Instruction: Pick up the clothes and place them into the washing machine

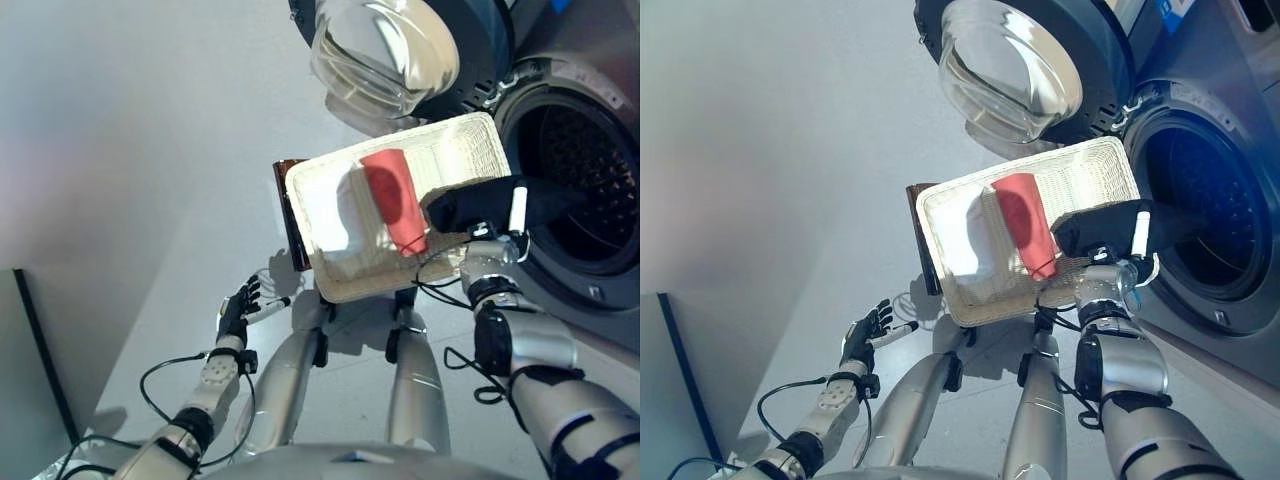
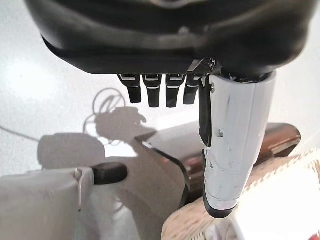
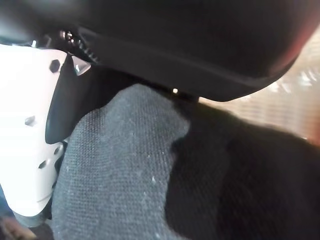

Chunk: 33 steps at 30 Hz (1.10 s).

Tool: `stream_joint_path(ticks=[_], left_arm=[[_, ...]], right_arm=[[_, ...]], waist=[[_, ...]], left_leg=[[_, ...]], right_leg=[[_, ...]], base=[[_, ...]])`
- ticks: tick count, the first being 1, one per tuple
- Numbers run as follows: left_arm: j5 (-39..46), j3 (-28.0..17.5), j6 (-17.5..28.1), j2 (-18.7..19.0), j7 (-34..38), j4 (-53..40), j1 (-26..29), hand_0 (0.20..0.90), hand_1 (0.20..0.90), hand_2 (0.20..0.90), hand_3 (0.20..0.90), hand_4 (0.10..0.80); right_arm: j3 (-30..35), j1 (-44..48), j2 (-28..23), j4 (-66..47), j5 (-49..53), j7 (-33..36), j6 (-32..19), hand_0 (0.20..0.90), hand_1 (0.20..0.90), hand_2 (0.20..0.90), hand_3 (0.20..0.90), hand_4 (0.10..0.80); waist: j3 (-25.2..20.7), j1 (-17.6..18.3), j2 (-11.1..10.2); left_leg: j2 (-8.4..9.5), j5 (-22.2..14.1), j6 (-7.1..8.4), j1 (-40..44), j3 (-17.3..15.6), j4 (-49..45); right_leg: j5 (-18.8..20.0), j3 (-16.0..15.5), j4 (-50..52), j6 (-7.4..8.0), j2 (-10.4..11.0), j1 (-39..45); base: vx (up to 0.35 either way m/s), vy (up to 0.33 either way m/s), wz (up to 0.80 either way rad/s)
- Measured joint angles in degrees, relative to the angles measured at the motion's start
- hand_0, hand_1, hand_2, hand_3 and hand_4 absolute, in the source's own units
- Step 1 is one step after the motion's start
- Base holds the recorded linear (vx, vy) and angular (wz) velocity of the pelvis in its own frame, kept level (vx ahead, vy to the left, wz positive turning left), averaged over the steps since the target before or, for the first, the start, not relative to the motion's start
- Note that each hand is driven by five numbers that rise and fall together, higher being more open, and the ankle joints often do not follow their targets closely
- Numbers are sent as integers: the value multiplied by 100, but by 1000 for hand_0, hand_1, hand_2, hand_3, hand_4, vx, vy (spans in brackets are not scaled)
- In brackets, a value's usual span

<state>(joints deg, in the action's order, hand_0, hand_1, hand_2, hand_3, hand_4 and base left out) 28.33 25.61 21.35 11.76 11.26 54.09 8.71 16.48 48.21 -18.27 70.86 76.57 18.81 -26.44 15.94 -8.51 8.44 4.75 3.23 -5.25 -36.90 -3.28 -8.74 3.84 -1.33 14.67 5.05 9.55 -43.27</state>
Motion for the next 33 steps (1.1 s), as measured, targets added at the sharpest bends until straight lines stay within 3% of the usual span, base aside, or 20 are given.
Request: stream_joint_path(ticks=[6, 11, 14, 20, 23, 24, 25, 26, 29, 33], left_arm=[[173, 12, 18, -87, -1, 160, -163, 900, 900, 900, 900, 800], [203, 48, 21, -113, -10, 176, -309, 900, 900, 900, 900, 800], [213, 66, 23, -128, -15, 184, -338, 900, 900, 900, 900, 800], [265, 263, 50, -132, -7, 187, -368, 900, 900, 900, 900, 800], [274, 278, 59, -135, -6, 176, -391, 900, 900, 900, 900, 800], [275, 298, 93, -136, -4, 172, -392, 900, 900, 900, 900, 800], [283, 316, 151, -136, 12, 175, -395, 900, 900, 900, 900, 800], [288, 320, 163, -135, 18, 175, -396, 900, 900, 900, 900, 800], [292, 329, 162, -135, 16, 169, -396, 900, 900, 900, 900, 800], [294, 319, 162, -139, 6, 265, -403, 900, 900, 900, 900, 800]], right_arm=[[225, 16, 65, -213, 268, -23, -417, 200, 200, 200, 200, 300], [484, 58, 40, -392, 270, 79, -738, 200, 200, 200, 200, 300], [737, 160, -72, -635, 244, 362, -936, 200, 200, 200, 200, 300], [891, 650, -793, -1195, -122, 1126, -1425, 200, 200, 200, 200, 300], [874, 747, -829, -1583, -554, 1618, -1476, 200, 200, 200, 200, 300], [880, 777, -819, -1583, -738, 1861, -1480, 310, 310, 310, 310, 378], [879, 789, -810, -1583, -913, 2060, -1482, 856, 856, 856, 856, 769], [873, 789, -806, -1582, -1020, 2149, -1481, 900, 900, 900, 900, 800], [790, 789, -814, -1542, -1031, 2097, -1468, 900, 900, 900, 900, 800], [321, 796, -869, -602, -946, 1355, -1092, 900, 900, 900, 900, 800]], waist=[[-222, -165, 332], [-261, -150, 389], [-262, -140, 391], [-307, -147, 459], [-352, -129, 522], [-374, -150, 556], [-380, -171, 581], [-381, -178, 588], [-381, -146, 588], [-379, -51, 585]], left_leg=[[28, 34, -9, 151, -47, 137], [21, 54, -1, 175, -116, 189], [33, 53, -2, 173, -190, 198], [56, 54, -3, 169, -284, 240], [57, 59, -7, 176, -285, 285], [57, 60, -8, 177, -283, 290], [62, 60, -8, 182, -280, 291], [68, 60, -8, 183, -278, 291], [96, 60, -8, 183, -270, 292], [96, 60, -8, 264, -271, 299]], right_leg=[[45, 87, -97, 33, 8, 90], [46, 168, -104, 34, -13, 56], [48, 264, -106, 37, -18, -4], [156, 428, -248, 115, -31, -42], [220, 461, -286, 118, -46, -54], [222, 465, -283, 118, -47, -58], [228, 479, -278, 109, -47, -62], [228, 499, -277, 109, -47, -72], [229, 545, -253, 110, -34, -106], [225, 554, -231, 110, -37, -46]], base=[[2, 17, -7], [6, 4, -6], [6, 19, -13], [-9, 16, -14], [-12, 9, -8], [-16, 13, -3], [-16, 6, -5], [-21, 1, -6], [-22, 3, -6], [-5, -7, -1]])
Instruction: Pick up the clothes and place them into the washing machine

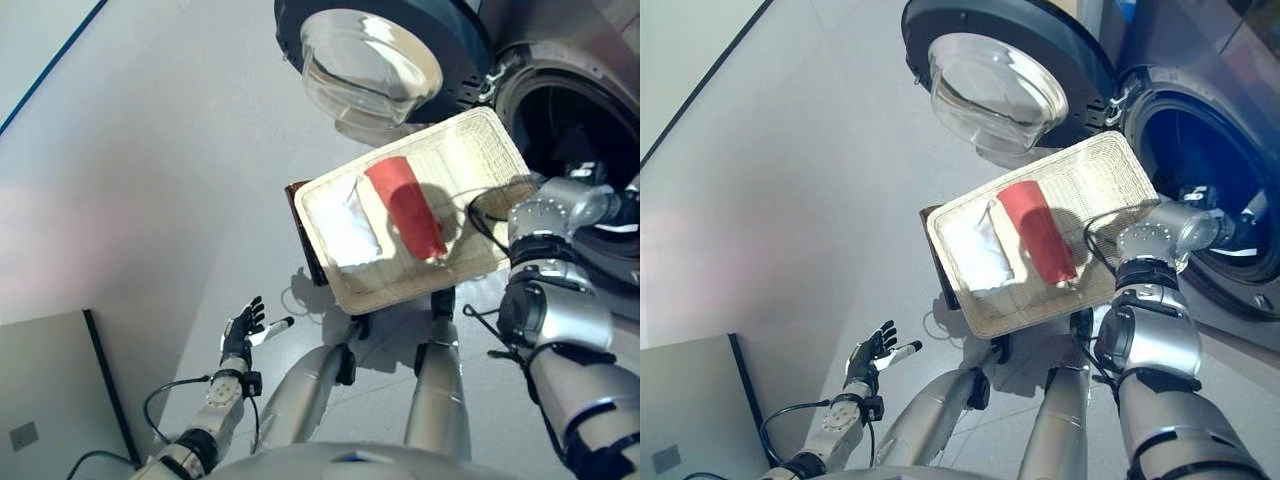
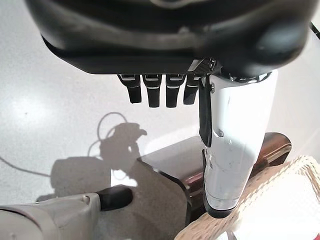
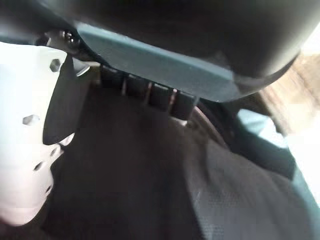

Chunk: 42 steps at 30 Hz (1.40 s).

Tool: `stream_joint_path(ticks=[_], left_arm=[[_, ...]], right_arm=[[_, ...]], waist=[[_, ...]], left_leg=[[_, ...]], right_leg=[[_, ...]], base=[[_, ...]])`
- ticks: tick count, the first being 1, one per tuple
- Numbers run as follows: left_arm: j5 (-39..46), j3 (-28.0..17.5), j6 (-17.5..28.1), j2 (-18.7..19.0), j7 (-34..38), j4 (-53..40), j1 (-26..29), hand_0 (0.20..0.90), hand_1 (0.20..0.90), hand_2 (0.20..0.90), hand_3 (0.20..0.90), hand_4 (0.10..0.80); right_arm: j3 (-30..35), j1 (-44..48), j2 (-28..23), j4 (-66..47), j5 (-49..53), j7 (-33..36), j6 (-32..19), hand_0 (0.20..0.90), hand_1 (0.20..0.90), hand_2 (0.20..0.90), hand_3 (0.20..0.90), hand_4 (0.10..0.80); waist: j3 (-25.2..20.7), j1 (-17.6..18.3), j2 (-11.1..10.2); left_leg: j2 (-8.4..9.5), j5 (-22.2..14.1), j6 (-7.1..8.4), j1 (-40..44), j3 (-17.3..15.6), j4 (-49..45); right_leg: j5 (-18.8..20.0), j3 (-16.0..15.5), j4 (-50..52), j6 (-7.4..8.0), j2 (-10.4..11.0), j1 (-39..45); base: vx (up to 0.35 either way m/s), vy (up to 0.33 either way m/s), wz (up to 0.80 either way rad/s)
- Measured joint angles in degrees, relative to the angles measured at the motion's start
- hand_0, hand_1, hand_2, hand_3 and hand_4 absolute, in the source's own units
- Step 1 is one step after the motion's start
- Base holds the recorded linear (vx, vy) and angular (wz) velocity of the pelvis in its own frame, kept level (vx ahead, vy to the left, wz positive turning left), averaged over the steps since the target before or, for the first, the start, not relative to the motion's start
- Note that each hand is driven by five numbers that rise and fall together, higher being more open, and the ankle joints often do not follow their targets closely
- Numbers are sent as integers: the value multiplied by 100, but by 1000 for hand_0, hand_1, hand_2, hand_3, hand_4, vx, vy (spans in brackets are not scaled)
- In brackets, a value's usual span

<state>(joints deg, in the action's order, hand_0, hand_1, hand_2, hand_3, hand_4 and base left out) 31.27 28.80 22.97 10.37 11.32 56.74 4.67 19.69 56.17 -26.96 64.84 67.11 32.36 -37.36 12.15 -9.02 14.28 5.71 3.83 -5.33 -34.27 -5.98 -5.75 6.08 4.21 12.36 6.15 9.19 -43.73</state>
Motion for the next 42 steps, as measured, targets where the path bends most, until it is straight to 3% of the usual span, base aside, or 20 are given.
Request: stream_joint_path(ticks=[3, 11, 15, 31, 38, 42], left_arm=[[2, 3, -12, -12, -72, 51, 0, 900, 900, 900, 900, 800], [23, 10, -19, -72, -171, 61, -70, 900, 900, 900, 900, 800], [26, 2, -23, -73, -187, 131, -86, 900, 900, 900, 900, 800], [28, -2, -23, -73, -221, 137, -90, 900, 900, 900, 900, 800], [-19, -122, -44, -67, -230, 142, -96, 900, 900, 900, 900, 800], [-121, -179, -81, -62, -233, 131, -108, 900, 900, 900, 900, 800]], right_arm=[[-42, -3, 120, 356, 250, -411, 279, 900, 900, 900, 900, 800], [-408, -46, 290, 643, 413, -748, 442, 900, 900, 900, 900, 800], [-661, -51, 318, 697, 414, -765, 653, 900, 900, 900, 900, 800], [-687, -117, 356, 714, 415, -883, 749, 900, 900, 900, 900, 800], [-1209, -135, 294, 1550, -38, -889, 1383, 900, 900, 900, 900, 800], [-1980, -324, 413, 1538, -520, -1103, 1639, 900, 900, 900, 900, 800]], waist=[[0, 42, 0], [0, 68, -1], [3, 123, -5], [6, 205, -51], [-25, 203, -194], [-22, 185, -199]], left_leg=[[-13, -1, 2, 7, 0, 4], [-8, 2, -1, 9, 0, 1], [-7, 3, -3, 7, 16, 0], [-4, 2, -3, 8, 20, -12], [-15, 0, -2, 88, 32, -11], [-22, -1, 3, 84, 58, -23]], right_leg=[[-4, 7, -31, 5, -18, 12], [40, -25, -48, 0, -2, 29], [56, -38, -48, 20, -5, 34], [57, -41, -47, 21, -22, 45], [53, -51, -58, 19, -15, 135], [55, -78, -48, 20, -16, 145]], base=[[-13, -14, -3], [-2, -2, 0], [0, 0, 0], [0, 0, 0], [1, -10, 0], [-13, -55, 2]])
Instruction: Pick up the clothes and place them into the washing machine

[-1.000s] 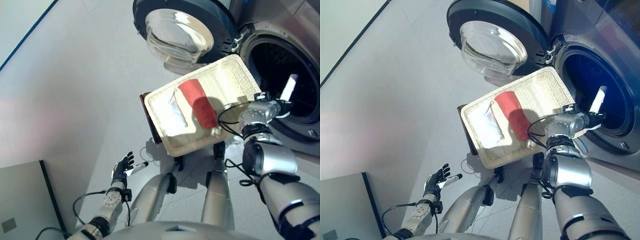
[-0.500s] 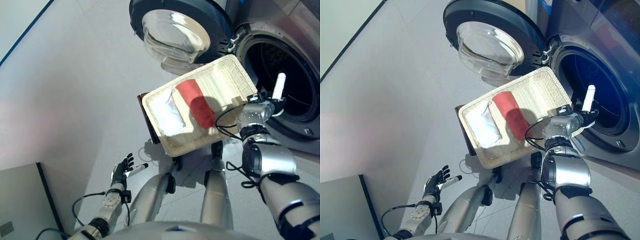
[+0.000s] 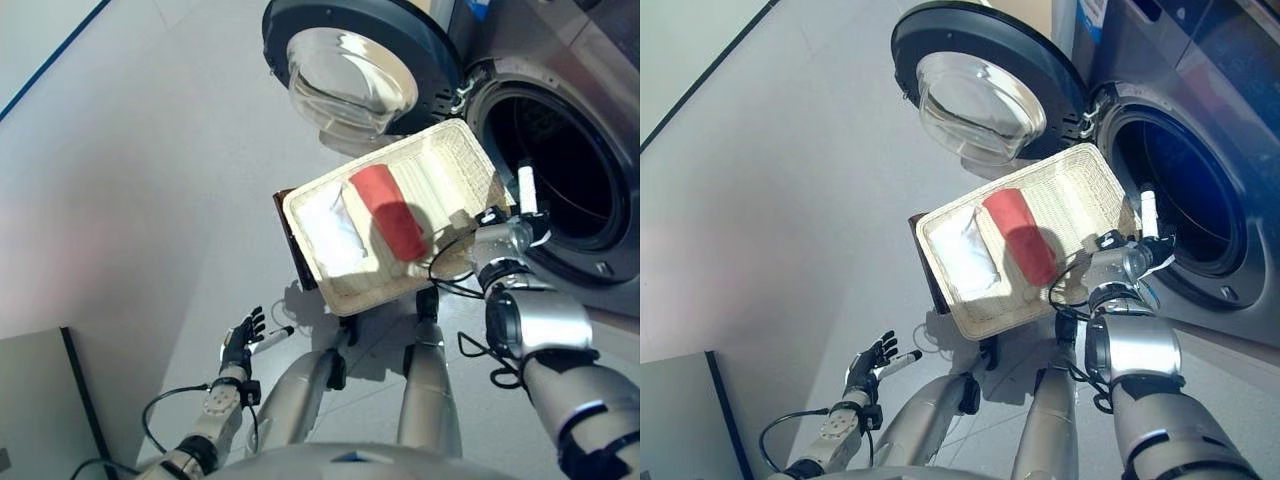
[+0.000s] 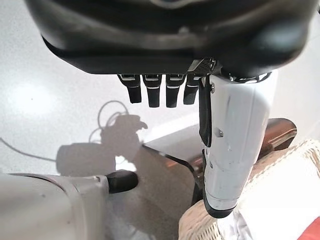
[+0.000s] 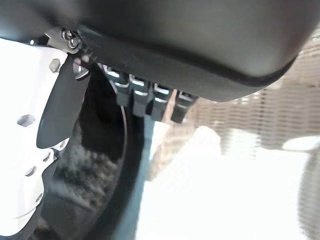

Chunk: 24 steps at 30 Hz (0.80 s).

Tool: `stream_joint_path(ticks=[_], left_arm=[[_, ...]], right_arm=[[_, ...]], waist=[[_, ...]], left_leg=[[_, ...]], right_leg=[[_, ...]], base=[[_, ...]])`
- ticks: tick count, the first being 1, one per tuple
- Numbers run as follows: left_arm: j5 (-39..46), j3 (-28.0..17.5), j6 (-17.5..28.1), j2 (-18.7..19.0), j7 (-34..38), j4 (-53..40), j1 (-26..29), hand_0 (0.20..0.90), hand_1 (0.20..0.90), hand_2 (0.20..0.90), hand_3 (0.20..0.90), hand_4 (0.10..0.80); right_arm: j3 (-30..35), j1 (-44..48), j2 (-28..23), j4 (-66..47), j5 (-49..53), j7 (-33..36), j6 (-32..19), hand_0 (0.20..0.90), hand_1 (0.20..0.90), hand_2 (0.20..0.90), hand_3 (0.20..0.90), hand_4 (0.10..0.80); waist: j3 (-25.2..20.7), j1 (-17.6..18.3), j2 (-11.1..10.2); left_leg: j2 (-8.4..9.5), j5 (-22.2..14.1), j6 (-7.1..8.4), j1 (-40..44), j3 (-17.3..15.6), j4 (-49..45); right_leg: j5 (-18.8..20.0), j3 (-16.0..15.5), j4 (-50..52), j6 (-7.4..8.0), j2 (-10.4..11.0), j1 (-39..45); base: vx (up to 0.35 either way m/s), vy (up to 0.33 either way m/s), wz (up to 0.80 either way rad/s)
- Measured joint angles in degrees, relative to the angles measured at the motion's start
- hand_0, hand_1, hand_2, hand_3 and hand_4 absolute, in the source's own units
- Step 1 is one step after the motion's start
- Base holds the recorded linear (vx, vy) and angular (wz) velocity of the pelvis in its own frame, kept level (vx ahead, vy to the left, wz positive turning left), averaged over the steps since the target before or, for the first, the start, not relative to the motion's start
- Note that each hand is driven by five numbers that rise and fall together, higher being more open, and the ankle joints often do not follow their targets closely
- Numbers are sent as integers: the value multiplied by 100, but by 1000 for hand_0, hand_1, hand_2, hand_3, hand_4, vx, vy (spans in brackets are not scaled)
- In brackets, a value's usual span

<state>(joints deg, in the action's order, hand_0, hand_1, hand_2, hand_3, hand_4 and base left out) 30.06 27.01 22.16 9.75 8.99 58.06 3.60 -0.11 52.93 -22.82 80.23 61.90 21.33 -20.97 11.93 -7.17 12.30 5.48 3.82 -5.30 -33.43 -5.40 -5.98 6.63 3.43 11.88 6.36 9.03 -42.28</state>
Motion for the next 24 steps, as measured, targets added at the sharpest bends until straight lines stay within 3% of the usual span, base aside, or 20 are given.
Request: stream_joint_path(ticks=[7, 13, 20, 24], left_arm=[[-205, -234, 17, 5, -11, -2, 11, 900, 900, 900, 900, 800], [-509, -463, 41, 28, 181, 18, 8, 900, 900, 900, 900, 800], [-549, -823, 67, 66, 393, -87, 61, 900, 900, 900, 900, 800], [-309, -945, 66, 83, 522, -628, 28, 900, 900, 900, 900, 800]], right_arm=[[-959, -643, 422, -176, -1751, -140, 444, 900, 900, 900, 900, 800], [-2004, -644, 408, 3, -4111, 170, 863, 900, 900, 900, 900, 800], [-2412, -397, 380, 615, -5793, 686, 1365, 900, 900, 900, 900, 800], [-2510, -304, 354, 907, -6427, 859, 1732, 900, 900, 900, 900, 800]], waist=[[31, -12, -121], [143, -63, -317], [286, -300, -607], [308, -538, -620]], left_leg=[[-90, -2, 71, -2, 305, -100], [-95, 55, 156, -7, 600, -101], [-136, 143, 275, -133, 902, -104], [-162, 180, 327, -343, 1071, -178]], right_leg=[[-65, -336, 5, -102, -48, 181], [-119, -638, 73, -179, -17, 289], [-164, -938, 104, -250, 0, 294], [-211, -1208, 115, -276, 10, 259]], base=[[-5, -56, 17], [-2, -52, 21], [-16, -22, 22], [-14, -4, 28]])
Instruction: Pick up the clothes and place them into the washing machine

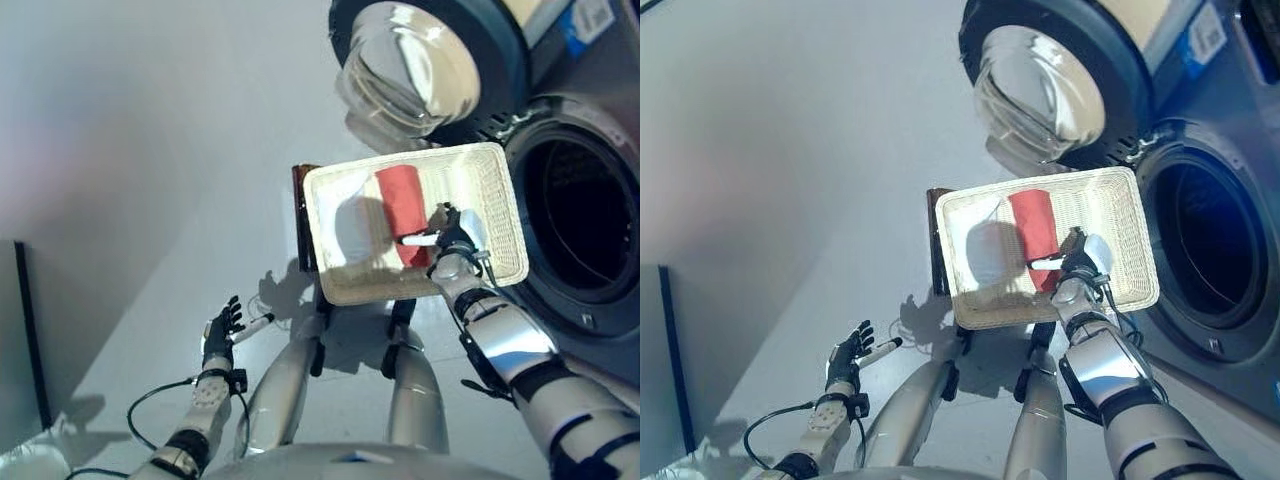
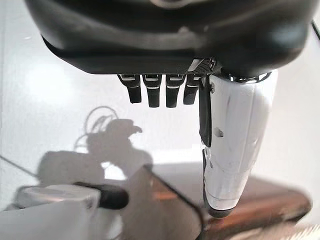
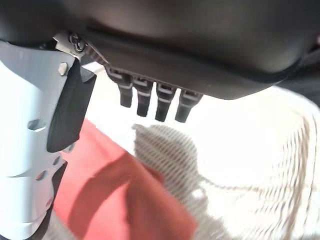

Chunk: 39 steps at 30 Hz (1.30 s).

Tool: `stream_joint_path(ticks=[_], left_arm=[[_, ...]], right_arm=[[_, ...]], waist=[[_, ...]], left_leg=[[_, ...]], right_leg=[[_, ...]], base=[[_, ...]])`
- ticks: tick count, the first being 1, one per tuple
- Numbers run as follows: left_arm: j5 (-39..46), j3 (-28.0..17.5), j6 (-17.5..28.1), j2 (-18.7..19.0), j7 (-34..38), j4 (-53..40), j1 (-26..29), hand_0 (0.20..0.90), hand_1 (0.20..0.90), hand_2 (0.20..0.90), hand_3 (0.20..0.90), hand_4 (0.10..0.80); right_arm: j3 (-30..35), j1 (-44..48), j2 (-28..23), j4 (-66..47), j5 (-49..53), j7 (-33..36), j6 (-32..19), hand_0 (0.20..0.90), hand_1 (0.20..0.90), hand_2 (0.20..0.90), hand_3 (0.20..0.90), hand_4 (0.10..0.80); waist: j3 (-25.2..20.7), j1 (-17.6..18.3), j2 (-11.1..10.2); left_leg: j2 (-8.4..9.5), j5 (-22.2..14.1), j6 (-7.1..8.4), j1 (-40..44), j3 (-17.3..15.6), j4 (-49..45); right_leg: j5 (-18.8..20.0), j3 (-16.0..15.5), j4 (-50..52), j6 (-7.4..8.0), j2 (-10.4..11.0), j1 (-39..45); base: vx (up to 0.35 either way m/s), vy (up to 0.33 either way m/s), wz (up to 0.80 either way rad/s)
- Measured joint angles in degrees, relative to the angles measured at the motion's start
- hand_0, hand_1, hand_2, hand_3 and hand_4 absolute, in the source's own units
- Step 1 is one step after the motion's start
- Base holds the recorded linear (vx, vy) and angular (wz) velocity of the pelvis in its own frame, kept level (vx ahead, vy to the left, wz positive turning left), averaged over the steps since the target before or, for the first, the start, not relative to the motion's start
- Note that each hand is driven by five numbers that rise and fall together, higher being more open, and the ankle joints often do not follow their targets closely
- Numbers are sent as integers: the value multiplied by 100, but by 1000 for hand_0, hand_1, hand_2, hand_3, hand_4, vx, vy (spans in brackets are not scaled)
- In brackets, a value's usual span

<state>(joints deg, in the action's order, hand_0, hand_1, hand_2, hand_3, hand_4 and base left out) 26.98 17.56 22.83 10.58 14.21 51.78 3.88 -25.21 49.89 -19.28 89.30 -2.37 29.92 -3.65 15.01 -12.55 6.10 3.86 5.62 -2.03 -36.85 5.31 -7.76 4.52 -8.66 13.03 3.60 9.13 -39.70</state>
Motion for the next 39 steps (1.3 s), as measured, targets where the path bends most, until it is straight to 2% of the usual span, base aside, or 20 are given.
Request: stream_joint_path(ticks=[3, 6, 7, 9, 11, 16, 23, 31, 35, 38, 39], left_arm=[[24, -111, 16, 17, 57, -477, 30, 900, 900, 900, 900, 800], [23, -124, 8, 50, 94, -578, 230, 900, 900, 900, 900, 800], [2, -116, 4, 46, 106, -592, 270, 900, 900, 900, 900, 800], [-13, -119, 2, 50, 154, -634, 309, 900, 900, 900, 900, 800], [-31, -120, -7, 51, 233, -620, 306, 900, 900, 900, 900, 800], [-64, -104, -24, 47, 275, -528, 322, 900, 900, 900, 900, 800], [-178, -64, -73, 48, 332, -333, 329, 900, 900, 900, 900, 800], [-179, -42, -119, 49, 331, -129, 333, 900, 900, 900, 900, 800], [-165, -46, -119, 51, 323, 28, 344, 900, 900, 900, 900, 800], [-157, -47, -120, 50, 281, 91, 329, 900, 900, 900, 900, 800], [-155, -47, -119, 50, 255, 82, 310, 900, 900, 900, 900, 800]], right_arm=[[-9, 118, -5, 34, -221, 31, 132, 900, 900, 900, 900, 800], [-2, 213, -27, 30, -289, 33, 205, 900, 900, 900, 900, 800], [-1, 249, -49, 51, -296, 36, 263, 658, 658, 658, 658, 627], [1, 299, -118, 52, -328, 122, 358, 345, 345, 345, 345, 404], [4, 354, -156, 66, -397, 227, 420, 200, 200, 200, 200, 300], [10, 608, -428, 33, -436, 276, 495, 200, 200, 200, 200, 300], [67, 563, -299, 30, -520, 264, 497, 200, 200, 200, 200, 300], [112, 506, -162, 23, -502, 267, 484, 200, 200, 200, 200, 300], [579, 413, -174, -129, 56, 282, 271, 200, 200, 200, 200, 300], [1519, 163, -188, -450, 1271, 245, -218, 200, 200, 200, 200, 300], [2154, 73, -183, -637, 1925, 158, -414, 200, 200, 200, 200, 300]], waist=[[104, -121, -36], [204, -216, -32], [250, -247, -15], [360, -250, 32], [407, -266, 18], [472, -272, 53], [478, -282, 62], [466, -261, 80], [459, -108, 91], [420, -21, 122], [397, -3, 153]], left_leg=[[13, 22, 31, -131, 73, -16], [20, 67, 57, -275, 166, -21], [43, 102, 61, -286, 217, -9], [69, 86, 78, -285, 294, -2], [77, 88, 75, -284, 302, -7], [96, 98, 61, -439, 295, -20], [85, 105, 51, -409, 241, -25], [78, 63, 8, -232, -22, -71], [58, 43, 0, -112, -131, -100], [71, 23, -26, -20, -202, -86], [89, 23, -29, -14, -227, -84]], right_leg=[[-69, -72, 149, -84, 41, -138], [-101, -208, 244, -80, 69, -263], [-144, -238, 305, -74, 93, -288], [-280, -322, 460, -73, 152, -301], [-310, -327, 508, -97, 166, -319], [-334, -319, 569, -95, 189, -496], [-338, -279, 562, -105, 180, -491], [-237, -11, 531, -59, 146, -420], [-132, 84, 360, -39, 119, -264], [-83, 169, 254, 35, 120, -166], [-62, 199, 226, 52, 133, -163]], base=[[-3, 5, 17], [43, 1, 25], [118, -5, 21], [57, 1, 26], [4, 36, 12], [5, 18, 1], [3, 3, -1], [-19, 28, -16], [31, 2, -16], [33, 6, -12], [14, 15, -10]])
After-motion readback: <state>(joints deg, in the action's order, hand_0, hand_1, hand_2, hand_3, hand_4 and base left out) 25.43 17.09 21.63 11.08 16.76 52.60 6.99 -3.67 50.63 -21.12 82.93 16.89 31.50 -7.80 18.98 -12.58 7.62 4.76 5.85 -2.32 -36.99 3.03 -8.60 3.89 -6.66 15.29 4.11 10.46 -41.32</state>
